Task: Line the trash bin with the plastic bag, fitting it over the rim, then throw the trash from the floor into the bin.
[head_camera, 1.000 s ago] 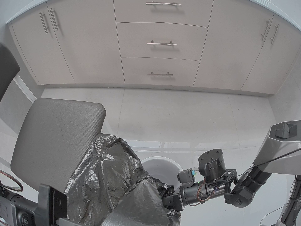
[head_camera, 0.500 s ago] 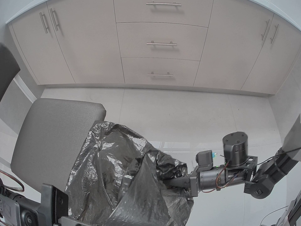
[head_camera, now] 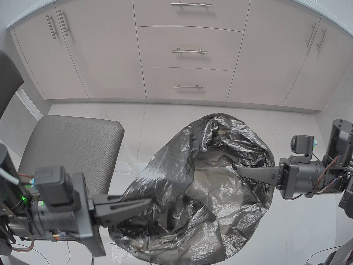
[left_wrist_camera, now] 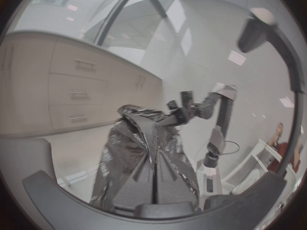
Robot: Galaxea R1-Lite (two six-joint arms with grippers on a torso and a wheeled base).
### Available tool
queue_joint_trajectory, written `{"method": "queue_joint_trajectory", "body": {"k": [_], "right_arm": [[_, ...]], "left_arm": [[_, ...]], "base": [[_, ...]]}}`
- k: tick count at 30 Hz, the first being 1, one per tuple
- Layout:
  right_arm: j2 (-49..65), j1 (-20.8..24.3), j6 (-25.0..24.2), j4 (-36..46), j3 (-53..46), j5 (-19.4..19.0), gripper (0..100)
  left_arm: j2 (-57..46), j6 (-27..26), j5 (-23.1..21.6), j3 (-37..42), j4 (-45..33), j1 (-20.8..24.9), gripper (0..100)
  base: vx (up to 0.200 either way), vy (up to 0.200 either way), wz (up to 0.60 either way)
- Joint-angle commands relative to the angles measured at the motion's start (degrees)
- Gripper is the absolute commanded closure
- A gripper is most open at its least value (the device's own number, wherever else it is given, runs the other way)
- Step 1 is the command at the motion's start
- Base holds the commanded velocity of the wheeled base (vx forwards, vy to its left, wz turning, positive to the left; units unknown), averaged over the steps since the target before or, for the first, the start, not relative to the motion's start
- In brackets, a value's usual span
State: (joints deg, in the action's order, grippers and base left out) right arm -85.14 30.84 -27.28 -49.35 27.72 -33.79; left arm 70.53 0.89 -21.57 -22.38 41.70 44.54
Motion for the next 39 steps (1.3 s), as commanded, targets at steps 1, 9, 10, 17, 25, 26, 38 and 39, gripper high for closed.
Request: {"method": "queue_joint_trajectory", "body": {"k": [1,9,10,17,25,26,38,39], "right_arm": [[12.7,1.4,-0.5,7.2,2.3,-0.3,100],[14.0,6.0,-0.5,11.0,3.0,0.0,100],[13.7,6.2,-0.5,11.0,3.0,0.0,100],[8.9,7.0,-0.5,10.9,3.0,-0.2,100],[-0.6,9.1,0.0,10.2,2.5,0.0,100],[-0.6,9.1,0.0,10.2,2.5,0.0,100],[-13.7,10.0,-0.1,2.5,1.4,0.1,100],[-13.7,10.0,-0.1,2.5,1.4,0.1,100]], "left_arm": [[11.8,5.6,3.6,-2.3,4.7,-6.1,100],[19.5,10.1,7.3,0.2,13.0,-5.9,100],[19.5,10.8,7.2,0.3,13.2,-5.5,100],[20.6,14.9,7.1,2.3,13.2,-5.7,100],[22.5,15.7,7.1,4.5,13.2,-6.5,100],[22.5,15.7,7.1,4.5,13.2,-6.5,100],[31.9,15.6,6.9,5.9,18.6,-10.8,100],[31.9,15.6,6.9,5.9,18.6,-10.8,100]], "base": [[0.000,0.000,0.00],[0.000,0.000,0.00],[0.000,0.000,0.00],[0.000,0.000,0.00],[0.000,0.000,0.00],[0.000,0.000,0.00],[0.000,0.000,0.00],[0.000,0.000,0.00]]}}
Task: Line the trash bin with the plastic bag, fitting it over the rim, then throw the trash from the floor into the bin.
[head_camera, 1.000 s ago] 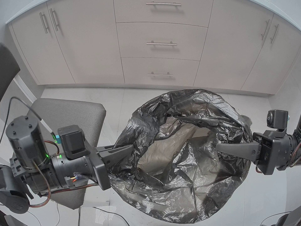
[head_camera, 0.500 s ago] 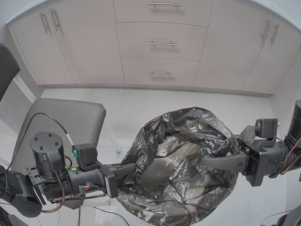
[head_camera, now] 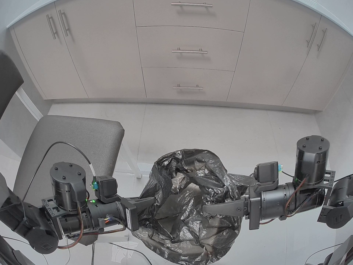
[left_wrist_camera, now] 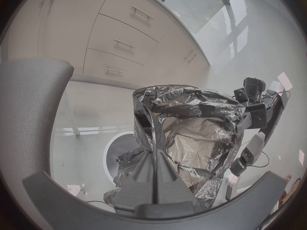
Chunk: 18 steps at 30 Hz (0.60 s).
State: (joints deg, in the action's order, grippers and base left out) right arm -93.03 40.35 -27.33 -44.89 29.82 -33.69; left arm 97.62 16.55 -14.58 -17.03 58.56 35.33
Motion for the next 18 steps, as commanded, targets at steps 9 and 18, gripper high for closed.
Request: {"method": "queue_joint_trajectory", "body": {"k": [9,18], "right_arm": [[-11.0,1.7,-0.4,-5.7,-1.5,0.2,100],[-15.5,4.4,-0.5,-8.4,-2.4,0.2,100]], "left_arm": [[16.0,-0.6,-0.2,1.5,14.5,-5.7,100],[17.3,-1.4,-1.4,2.7,17.5,-7.4,100]], "base": [[0.000,0.000,0.00],[0.000,0.000,0.00]]}}
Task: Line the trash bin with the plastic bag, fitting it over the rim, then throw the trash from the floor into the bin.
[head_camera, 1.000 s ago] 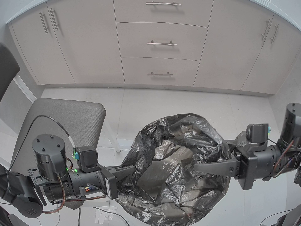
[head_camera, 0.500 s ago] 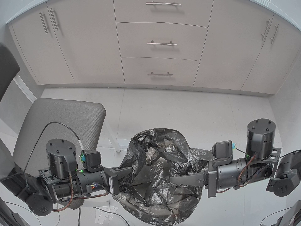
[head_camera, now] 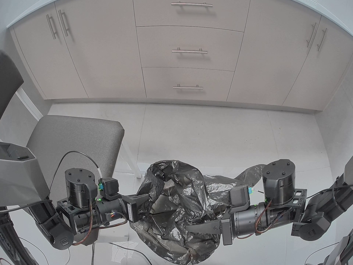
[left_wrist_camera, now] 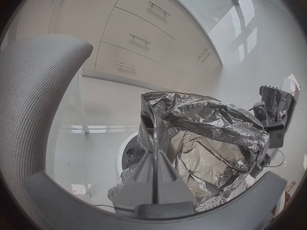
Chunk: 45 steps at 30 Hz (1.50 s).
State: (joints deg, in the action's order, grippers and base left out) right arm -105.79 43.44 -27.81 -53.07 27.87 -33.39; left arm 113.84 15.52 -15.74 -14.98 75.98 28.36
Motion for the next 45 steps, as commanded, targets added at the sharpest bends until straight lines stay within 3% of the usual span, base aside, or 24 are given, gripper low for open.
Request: {"method": "queue_joint_trajectory", "body": {"k": [1,12,16,21,25,28,32,39,45], "right_arm": [[-2.9,1.6,-0.1,-0.2,-0.4,-0.1,100],[-7.0,3.6,-3.0,-2.3,-0.9,-2.0,100],[-7.1,3.9,-3.1,-3.8,-2.1,-4.0,100],[-7.3,4.3,-3.2,-3.8,-2.2,-4.2,100],[-7.6,5.7,-3.6,-3.7,-2.2,-4.5,100],[-8.6,5.9,-3.7,-3.8,-1.9,-4.5,100],[-11.4,5.2,-3.5,-4.3,-1.0,-2.7,100],[-16.6,3.7,-3.0,-11.9,-0.9,5.3,100],[-17.2,3.8,-3.1,-13.7,-1.3,5.6,100]], "left_arm": [[0.8,-1.0,-0.3,0.7,0.0,-0.4,100],[1.6,-3.9,-0.5,0.4,-0.3,-2.9,100],[2.1,-8.3,-0.5,0.6,-0.5,-4.9,100],[3.3,-9.2,-0.7,0.7,-0.5,-5.0,100],[5.5,-14.6,-0.7,0.8,-0.4,-7.1,100],[6.1,-15.5,-0.8,0.7,-0.3,-7.8,100],[6.7,-15.7,-1.0,0.7,-0.3,-7.9,100],[6.0,-15.4,-1.2,1.0,-0.1,-7.7,100],[6.0,-15.1,-0.8,0.9,0.0,-6.7,100]], "base": [[0.000,0.000,0.00],[0.000,0.000,0.00],[0.000,0.000,0.00],[0.000,0.000,0.00],[0.000,0.000,0.00],[0.000,0.000,0.00],[0.000,0.000,0.00],[0.000,0.000,0.00],[0.000,0.000,0.00]]}}
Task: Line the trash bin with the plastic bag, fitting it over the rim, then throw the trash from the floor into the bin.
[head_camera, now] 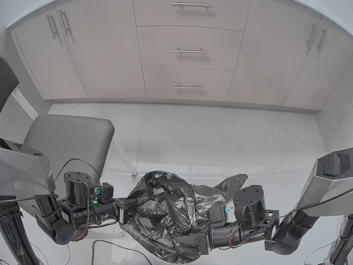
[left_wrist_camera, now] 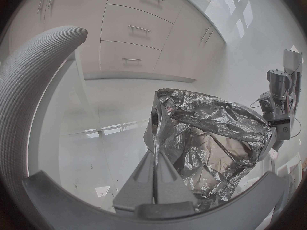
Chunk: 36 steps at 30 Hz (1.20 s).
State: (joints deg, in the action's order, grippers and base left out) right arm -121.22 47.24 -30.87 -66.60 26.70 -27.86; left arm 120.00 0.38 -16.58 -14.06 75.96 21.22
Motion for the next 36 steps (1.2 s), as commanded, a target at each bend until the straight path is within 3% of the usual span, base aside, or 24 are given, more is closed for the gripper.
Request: {"method": "queue_joint_trajectory", "body": {"k": [1,5,6,7,8,11,18,24,31,36], "right_arm": [[-1.7,-0.1,-0.2,-0.2,-0.1,0.3,100],[-2.2,-0.2,-0.2,-0.2,0.4,1.5,100],[-3.2,-0.1,0.0,-0.2,1.1,4.4,100],[-3.4,-0.1,0.1,-0.2,1.2,4.9,100],[-4.6,0.0,0.3,-0.8,1.9,8.6,100],[-6.4,0.7,0.5,-4.4,1.5,12.6,100],[-8.8,1.8,0.7,-6.5,1.6,15.1,100],[-10.2,2.1,4.6,-6.6,1.3,15.6,100],[-10.3,3.4,5.1,-6.4,0.1,16.2,100],[-10.5,5.1,10.2,-6.3,-2.8,16.2,100]], "left_arm": [[-0.2,0.1,0.1,-0.1,0.2,0.7,100],[-0.3,0.4,1.2,-0.1,0.2,1.8,100],[-0.3,0.4,3.7,-0.1,0.6,2.8,100],[-0.3,0.4,4.2,-0.1,0.7,2.9,100],[0.1,0.4,5.9,-0.3,1.0,3.2,100],[0.5,0.4,6.6,-0.4,1.4,3.3,100],[0.8,0.2,8.6,-0.5,1.5,3.6,100],[1.9,0.1,8.8,-0.4,1.6,3.7,100],[2.3,-0.1,8.6,-0.2,1.6,3.7,100],[2.3,-0.1,8.6,-0.1,1.6,3.7,100]], "base": [[0.000,0.000,0.00],[0.000,0.000,0.00],[0.000,0.000,0.00],[0.000,0.000,0.00],[0.000,0.000,0.00],[0.000,0.000,0.00],[0.000,0.000,0.00],[0.000,0.000,0.00],[0.000,0.000,0.00],[0.000,0.000,0.00]]}}
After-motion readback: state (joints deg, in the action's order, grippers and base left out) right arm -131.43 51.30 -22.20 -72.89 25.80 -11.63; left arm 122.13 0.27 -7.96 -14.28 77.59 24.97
